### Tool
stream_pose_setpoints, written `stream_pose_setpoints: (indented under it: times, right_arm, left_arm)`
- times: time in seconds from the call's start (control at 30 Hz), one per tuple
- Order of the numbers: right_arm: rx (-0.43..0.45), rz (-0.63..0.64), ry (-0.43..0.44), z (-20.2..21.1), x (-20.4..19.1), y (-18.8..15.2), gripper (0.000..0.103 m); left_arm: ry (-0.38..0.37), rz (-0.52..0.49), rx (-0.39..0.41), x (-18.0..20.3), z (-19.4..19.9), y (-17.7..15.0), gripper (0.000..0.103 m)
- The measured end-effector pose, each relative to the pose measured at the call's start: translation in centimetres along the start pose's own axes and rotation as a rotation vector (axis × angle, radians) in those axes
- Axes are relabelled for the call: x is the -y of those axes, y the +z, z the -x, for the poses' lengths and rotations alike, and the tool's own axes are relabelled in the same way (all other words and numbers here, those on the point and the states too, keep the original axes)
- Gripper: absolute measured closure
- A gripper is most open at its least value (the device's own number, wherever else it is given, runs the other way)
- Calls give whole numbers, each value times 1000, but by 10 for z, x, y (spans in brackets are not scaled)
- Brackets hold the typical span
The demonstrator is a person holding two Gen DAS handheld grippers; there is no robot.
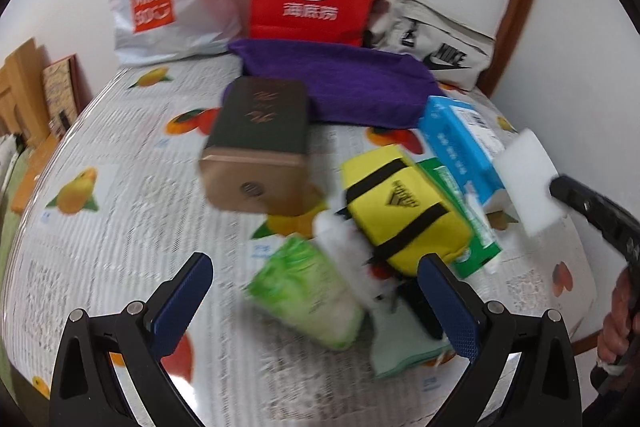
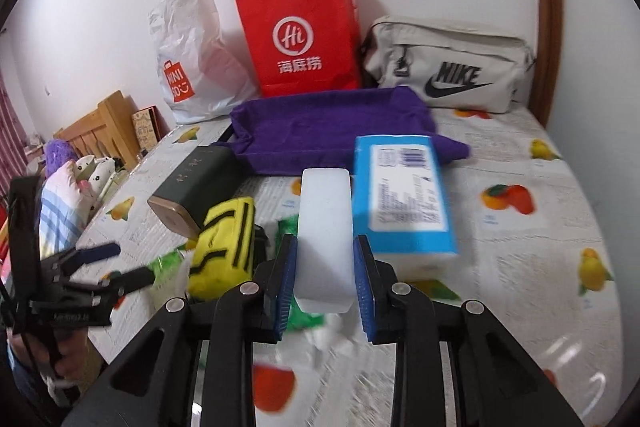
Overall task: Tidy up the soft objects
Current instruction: 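Grasp the white sponge block with the right tool while the left tool grasps the yellow adidas pouch, then carry the white block with the right tool while the left tool carries the pouch over the purple towel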
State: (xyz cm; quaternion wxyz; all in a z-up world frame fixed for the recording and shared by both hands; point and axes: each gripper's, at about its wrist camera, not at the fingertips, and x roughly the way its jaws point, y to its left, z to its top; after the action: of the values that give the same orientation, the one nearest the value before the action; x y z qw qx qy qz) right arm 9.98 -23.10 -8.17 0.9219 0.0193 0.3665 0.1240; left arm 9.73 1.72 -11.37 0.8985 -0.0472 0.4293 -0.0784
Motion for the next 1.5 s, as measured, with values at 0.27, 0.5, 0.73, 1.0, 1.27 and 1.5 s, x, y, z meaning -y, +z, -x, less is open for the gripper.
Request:
stream_pose_setpoints:
  times: [0.27,0.5,0.73,1.0,1.27,1.5]
  right_arm:
    - [-95,-1,-77,-3,30,-39,75]
    - [-140,-24,-46,-23,40,-55,72]
    - [-180,-13,-72,-48,43,-57,61]
    - [-159,-88,-40,-56,56,-54,72]
    - [-153,-94,-51,-56,52,-53,72]
    - [-158,-91,-77,-51,46,-56,72]
  left_arm:
    - [-45,-21,-47,35,-23,19,0]
    - [-9,-15,-103,55,-50,32,0]
    - [35,-26,-153,63,-77,30,0]
    - [-19,-33,-112,58,-76,28,29]
    - [-59,-36,-61,44,-49,24,40]
    - [-29,1,-37,11,-18,9,40]
